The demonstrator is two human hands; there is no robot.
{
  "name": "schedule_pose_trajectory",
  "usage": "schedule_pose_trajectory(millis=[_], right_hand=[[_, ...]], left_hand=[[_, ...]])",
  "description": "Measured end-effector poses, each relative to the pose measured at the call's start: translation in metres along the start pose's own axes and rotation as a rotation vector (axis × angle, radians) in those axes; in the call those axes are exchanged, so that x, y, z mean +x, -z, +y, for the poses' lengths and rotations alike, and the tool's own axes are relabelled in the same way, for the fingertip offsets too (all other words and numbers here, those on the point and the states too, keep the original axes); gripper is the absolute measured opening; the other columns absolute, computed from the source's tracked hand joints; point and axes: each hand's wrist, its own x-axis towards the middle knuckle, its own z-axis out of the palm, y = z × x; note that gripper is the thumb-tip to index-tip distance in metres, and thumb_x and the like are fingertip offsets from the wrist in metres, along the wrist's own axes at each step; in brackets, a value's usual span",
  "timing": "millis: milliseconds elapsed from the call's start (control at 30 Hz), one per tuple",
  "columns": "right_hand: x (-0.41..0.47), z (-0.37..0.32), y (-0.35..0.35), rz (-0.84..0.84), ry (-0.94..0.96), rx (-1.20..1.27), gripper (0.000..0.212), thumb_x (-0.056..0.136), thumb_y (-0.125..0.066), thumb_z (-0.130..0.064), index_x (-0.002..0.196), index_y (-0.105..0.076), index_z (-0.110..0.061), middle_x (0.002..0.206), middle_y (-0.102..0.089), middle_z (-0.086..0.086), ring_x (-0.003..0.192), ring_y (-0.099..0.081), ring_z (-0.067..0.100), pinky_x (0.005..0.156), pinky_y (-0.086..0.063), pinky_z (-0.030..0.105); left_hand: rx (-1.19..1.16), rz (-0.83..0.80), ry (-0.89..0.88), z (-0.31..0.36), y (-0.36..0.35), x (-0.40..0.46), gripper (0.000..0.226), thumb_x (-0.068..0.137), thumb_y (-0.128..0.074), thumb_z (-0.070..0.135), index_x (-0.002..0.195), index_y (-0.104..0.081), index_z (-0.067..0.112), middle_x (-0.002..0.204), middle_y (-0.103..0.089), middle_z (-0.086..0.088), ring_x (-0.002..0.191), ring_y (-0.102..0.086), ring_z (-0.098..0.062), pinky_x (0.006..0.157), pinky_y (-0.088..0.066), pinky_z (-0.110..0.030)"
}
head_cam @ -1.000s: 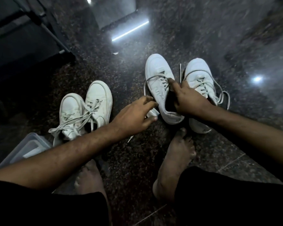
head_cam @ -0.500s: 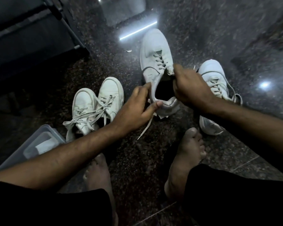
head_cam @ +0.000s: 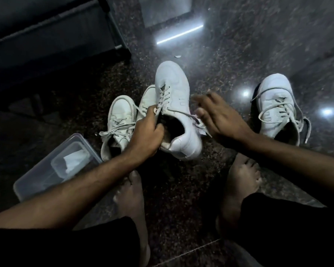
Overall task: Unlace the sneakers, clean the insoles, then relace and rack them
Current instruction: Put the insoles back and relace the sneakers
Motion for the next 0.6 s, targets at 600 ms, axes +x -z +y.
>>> schedule_pose_trajectory(millis=[600], right_hand=[[0.004,0.071,-0.026,-0.221,-0.264,-0.256,0.024,0.087,-0.062,-0.033,0.095,-0.051,-0.013,0.096,-0.064,0.016,0.087,-0.063,0.036,0.066,-0.046,0.039]], left_hand=[[-0.116,-0.006,-0.032,-0.002,-0.003,0.004,0.052,0.086,-0.046,0.021,0.138,-0.044,0.021,0.111,-0.067,-0.003,0.096,-0.059,-0.019,0.073,-0.035,-0.023]])
